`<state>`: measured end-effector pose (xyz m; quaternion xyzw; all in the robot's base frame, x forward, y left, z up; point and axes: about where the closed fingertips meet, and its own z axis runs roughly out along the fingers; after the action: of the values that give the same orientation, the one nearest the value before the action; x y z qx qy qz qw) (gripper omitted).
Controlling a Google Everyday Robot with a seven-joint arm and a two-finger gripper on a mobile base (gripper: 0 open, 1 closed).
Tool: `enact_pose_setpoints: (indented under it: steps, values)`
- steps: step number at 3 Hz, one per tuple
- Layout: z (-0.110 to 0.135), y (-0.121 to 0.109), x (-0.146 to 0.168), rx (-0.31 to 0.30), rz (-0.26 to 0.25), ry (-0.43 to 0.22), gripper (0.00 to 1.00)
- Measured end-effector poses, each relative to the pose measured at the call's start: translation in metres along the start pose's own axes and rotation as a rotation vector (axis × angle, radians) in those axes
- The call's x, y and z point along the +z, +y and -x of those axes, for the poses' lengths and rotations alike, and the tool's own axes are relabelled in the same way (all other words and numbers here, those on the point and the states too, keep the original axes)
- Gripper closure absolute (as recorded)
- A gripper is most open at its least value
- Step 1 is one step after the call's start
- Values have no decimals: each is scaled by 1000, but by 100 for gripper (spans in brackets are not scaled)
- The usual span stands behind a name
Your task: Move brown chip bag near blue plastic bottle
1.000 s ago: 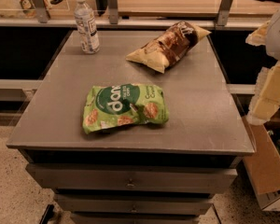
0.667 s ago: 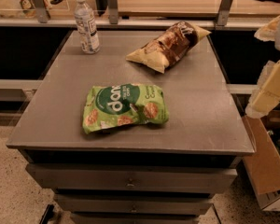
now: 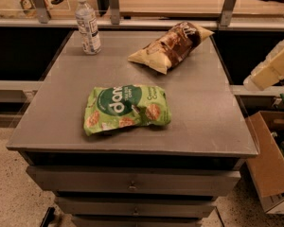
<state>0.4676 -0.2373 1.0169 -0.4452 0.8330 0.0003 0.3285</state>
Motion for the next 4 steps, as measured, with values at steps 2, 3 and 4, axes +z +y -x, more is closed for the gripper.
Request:
enact_pose_setpoints:
  steps: [2, 3, 4]
  values:
    - [19, -19, 15, 209, -162, -87, 0]
    - [19, -19, 15, 209, -162, -87, 0]
    - [27, -19, 36, 202, -159, -82, 0]
